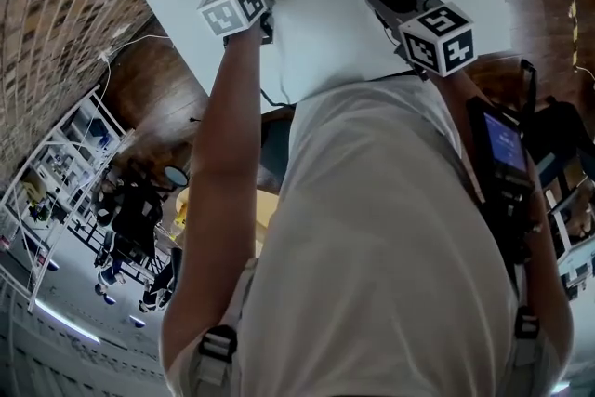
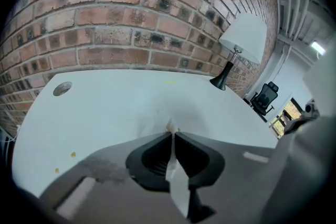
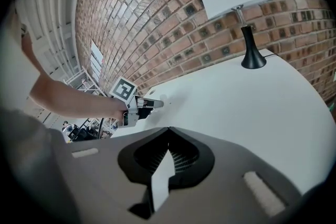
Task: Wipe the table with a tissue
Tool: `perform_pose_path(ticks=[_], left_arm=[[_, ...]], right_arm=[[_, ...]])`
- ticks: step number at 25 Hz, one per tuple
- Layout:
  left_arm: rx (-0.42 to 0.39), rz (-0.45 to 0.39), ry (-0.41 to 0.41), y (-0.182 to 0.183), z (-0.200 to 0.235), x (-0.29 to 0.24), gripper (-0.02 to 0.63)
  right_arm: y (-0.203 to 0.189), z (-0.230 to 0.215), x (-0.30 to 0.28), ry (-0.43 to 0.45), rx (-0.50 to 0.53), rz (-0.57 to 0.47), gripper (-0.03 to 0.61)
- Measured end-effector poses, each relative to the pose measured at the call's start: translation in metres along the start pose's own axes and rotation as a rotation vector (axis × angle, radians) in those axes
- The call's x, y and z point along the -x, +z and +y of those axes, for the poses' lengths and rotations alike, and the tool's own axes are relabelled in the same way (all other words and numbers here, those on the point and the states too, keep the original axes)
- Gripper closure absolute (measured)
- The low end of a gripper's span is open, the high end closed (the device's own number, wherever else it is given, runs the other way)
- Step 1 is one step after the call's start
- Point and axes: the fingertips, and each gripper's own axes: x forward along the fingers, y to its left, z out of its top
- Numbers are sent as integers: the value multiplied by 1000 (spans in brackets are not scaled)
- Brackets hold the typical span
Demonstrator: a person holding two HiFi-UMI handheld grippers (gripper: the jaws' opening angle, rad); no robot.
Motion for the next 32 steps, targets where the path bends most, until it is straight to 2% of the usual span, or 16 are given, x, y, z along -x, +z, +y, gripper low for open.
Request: perform_pose_path(ticks=[6,11,15,20,22,25,27,30,32], left_arm=[[32,22,43,6,9,-13,592],[-24,36,87,7,6,-14,592],[-70,51,54,10,-7,-23,592],[-66,61,59,17,-16,-28,592],[-18,77,24,15,-16,-31,593],[51,120,-125,9,-38,-38,594],[52,151,-207,2,-66,-45,594],[30,171,-251,-7,-98,-49,594],[24,200,-308,-19,-119,-48,594]], right_arm=[[5,-20,11,-7,-35,-16,571],[5,-34,17,-1,-39,-13,571],[4,-37,18,2,-41,-2,571],[3,-40,19,8,-57,-9,571],[3,-43,20,7,-59,-11,571],[7,-45,20,4,-59,-17,571],[9,-45,21,0,-55,-21,571],[12,-43,21,-5,-45,-27,571],[14,-42,22,-14,-36,-32,571]])
